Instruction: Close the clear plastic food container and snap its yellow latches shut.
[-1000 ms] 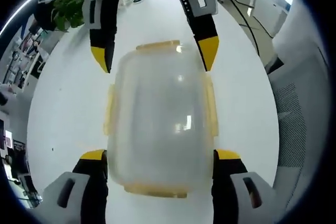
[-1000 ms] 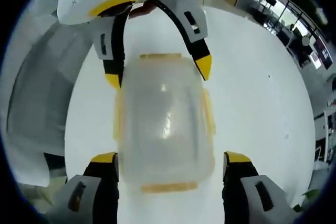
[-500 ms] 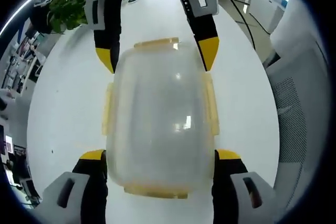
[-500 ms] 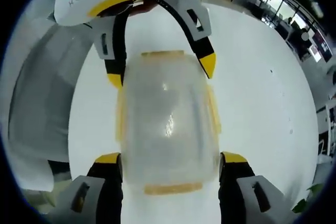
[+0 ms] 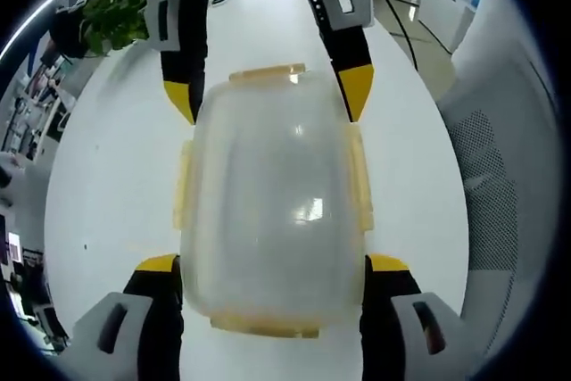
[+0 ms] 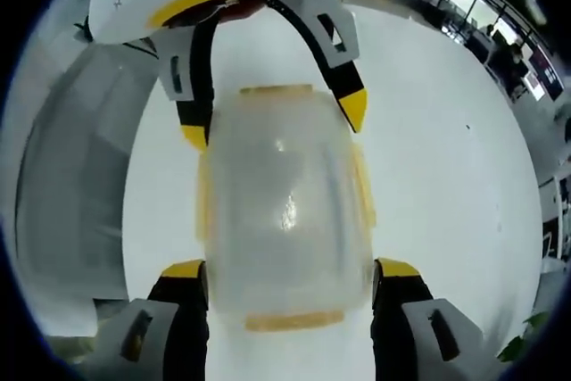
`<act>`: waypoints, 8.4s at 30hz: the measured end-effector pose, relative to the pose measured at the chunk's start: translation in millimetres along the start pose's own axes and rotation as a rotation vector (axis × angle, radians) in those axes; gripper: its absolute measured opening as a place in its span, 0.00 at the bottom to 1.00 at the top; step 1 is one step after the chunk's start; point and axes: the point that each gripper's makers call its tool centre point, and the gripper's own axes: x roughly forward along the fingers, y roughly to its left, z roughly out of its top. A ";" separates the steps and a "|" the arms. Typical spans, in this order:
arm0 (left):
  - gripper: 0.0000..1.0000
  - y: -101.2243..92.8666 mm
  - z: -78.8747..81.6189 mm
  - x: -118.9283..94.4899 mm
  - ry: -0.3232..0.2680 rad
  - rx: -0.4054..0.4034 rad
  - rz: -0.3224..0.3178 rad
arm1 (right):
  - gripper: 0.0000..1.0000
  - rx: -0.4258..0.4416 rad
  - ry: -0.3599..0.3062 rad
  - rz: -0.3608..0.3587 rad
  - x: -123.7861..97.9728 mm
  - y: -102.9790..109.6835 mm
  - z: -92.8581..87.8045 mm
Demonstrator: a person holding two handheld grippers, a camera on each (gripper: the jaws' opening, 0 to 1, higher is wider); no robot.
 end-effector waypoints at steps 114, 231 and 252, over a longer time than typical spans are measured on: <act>0.83 -7.7 -80.8 -27.5 -0.019 -0.029 0.001 | 0.77 -0.013 0.028 -0.002 37.1 18.5 82.9; 0.89 29.0 -110.4 -87.5 -0.284 -0.407 0.221 | 0.81 0.289 -0.253 -0.234 -5.6 -15.1 103.1; 0.88 18.4 -112.7 -111.0 -0.435 -0.575 0.334 | 0.80 0.456 -0.407 -0.389 -33.6 -16.4 85.6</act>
